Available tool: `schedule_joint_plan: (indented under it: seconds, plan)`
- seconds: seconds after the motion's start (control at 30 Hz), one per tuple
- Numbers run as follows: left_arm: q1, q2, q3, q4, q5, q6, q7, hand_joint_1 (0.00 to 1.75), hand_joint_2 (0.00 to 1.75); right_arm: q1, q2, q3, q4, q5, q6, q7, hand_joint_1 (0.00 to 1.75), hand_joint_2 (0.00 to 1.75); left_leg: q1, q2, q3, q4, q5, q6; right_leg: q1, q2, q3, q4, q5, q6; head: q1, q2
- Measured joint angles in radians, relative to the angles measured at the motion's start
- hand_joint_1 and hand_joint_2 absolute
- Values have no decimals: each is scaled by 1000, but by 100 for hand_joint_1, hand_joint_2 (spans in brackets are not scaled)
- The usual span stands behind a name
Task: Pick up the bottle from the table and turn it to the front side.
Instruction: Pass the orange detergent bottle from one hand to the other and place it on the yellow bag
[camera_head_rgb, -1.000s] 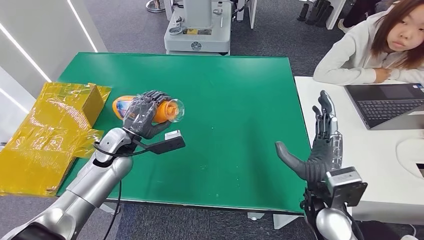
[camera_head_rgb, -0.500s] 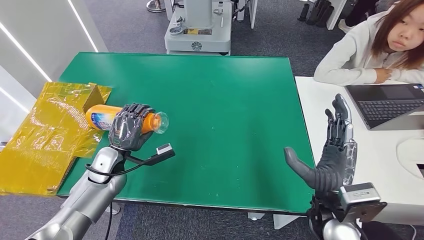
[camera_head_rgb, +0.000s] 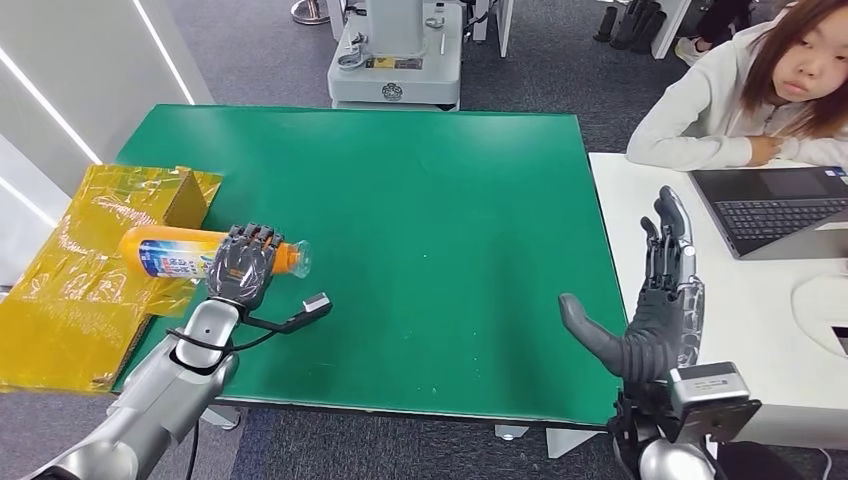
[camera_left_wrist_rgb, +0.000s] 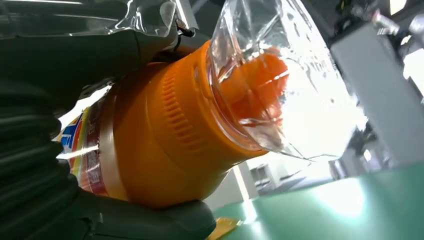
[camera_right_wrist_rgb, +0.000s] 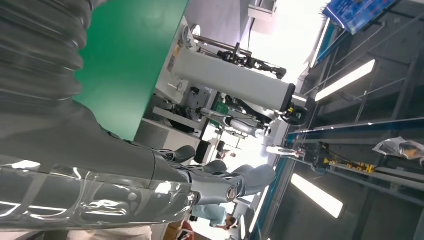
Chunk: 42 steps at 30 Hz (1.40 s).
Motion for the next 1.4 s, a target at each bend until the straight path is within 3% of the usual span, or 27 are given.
schedule_joint_plan:
  seconds: [0.13,0.47,0.5,0.6,0.63,1.2,1.3,1.4]
  plan:
    - [0,14,-14,32,0,-32,4,175,175,6,3,-1,0,-1,7,-5,0,175,0,0,0,0,0,0,0,0,0,0,0,0,0,0]
    - [-8,48,-15,162,56,-98,-141,171,175,19,4,-1,2,-10,17,-14,0,175,0,0,0,0,0,0,0,0,0,0,0,0,0,0]
    - [-13,52,-15,174,63,-100,-155,161,175,19,4,-1,2,-10,18,-14,0,175,0,0,0,0,0,0,0,0,0,0,0,0,0,0]
    - [-33,62,-15,206,86,-113,-189,33,175,20,4,0,2,-10,22,-15,0,175,0,0,0,0,0,0,0,0,0,0,0,0,0,0]
    - [-39,63,-15,215,94,-120,-195,0,175,21,4,0,2,-10,23,-15,0,175,0,0,0,-1,0,0,0,0,0,0,0,0,0,0]
    - [-46,72,-12,239,239,-134,-231,0,175,21,15,2,-7,13,55,21,0,175,0,0,3,-2,1,-1,0,0,2,1,1,-1,0,0]
    - [-31,63,3,230,295,-115,-237,0,175,22,15,3,-7,13,55,21,0,175,0,0,3,-2,1,-1,0,0,2,1,1,-1,0,0]
    - [22,43,42,178,408,-59,-298,0,175,28,15,2,-9,12,56,22,0,175,-1,0,3,-2,1,-1,-1,0,2,1,0,-1,0,0]
